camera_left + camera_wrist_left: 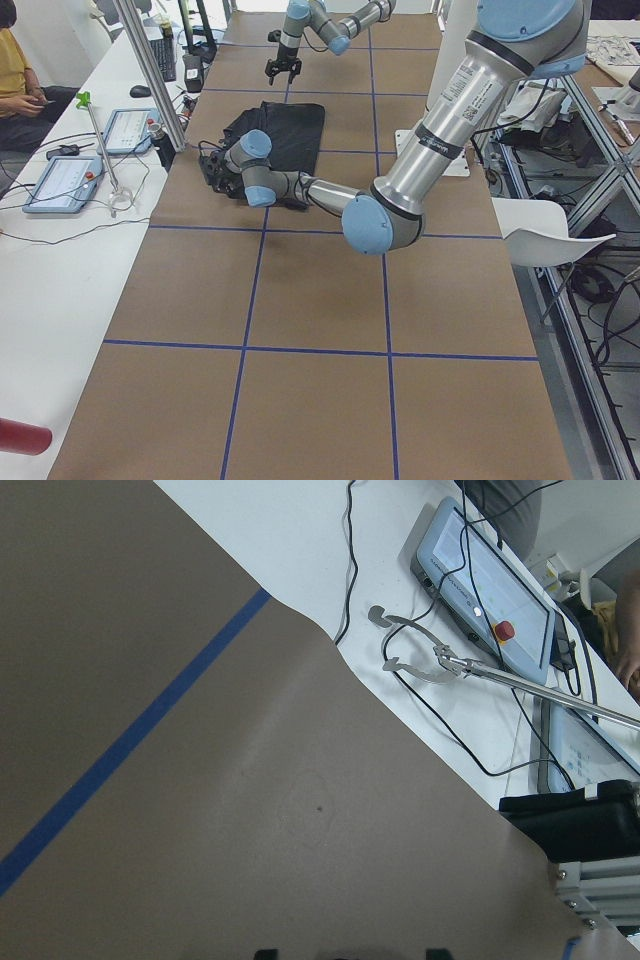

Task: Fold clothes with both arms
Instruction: 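Lower the hem onto the shirt near the collar and release both grippers, then move the right gripper to the folded shirt's corner nearest the robot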

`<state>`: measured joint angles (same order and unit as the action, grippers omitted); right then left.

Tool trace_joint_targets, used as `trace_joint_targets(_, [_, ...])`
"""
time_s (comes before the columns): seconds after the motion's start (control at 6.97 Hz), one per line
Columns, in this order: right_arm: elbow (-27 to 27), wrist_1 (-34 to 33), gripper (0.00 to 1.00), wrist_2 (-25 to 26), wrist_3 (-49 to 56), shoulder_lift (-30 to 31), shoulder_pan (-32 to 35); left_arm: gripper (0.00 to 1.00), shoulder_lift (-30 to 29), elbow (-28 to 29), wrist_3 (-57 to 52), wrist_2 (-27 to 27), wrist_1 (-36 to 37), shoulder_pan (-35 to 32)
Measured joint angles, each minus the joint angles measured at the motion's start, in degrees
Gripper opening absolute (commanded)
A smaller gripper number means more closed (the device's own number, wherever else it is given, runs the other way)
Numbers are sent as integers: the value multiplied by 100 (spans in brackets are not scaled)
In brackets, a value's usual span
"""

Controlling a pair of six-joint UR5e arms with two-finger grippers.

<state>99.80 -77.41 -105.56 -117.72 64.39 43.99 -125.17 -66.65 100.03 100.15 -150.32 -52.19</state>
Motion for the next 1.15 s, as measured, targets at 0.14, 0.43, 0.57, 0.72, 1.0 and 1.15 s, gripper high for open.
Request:
trace_joint_targets(0.14, [366,4,99,229,-363,305,-310,62,92,-301,15,52,119,4])
trace_joint_targets(0.43, [608,13,94,826,-1039,517,-1026,62,252,-1000,36,115,693,10])
trace_joint_targets(0.57, [625,17,94,1000,-1155,591,-1218,62,273,-1164,38,118,887,17])
trace_joint_targets(0.72, [616,67,94,1069,-1186,704,-1318,62,279,-1222,36,118,965,21])
trace_joint_targets(1.0, [576,199,91,1104,-1224,872,-1490,62,288,-1246,32,118,1001,30])
trace_joint_targets(1.15, [555,212,91,1112,-1222,900,-1571,62,293,-1246,19,116,1004,31])
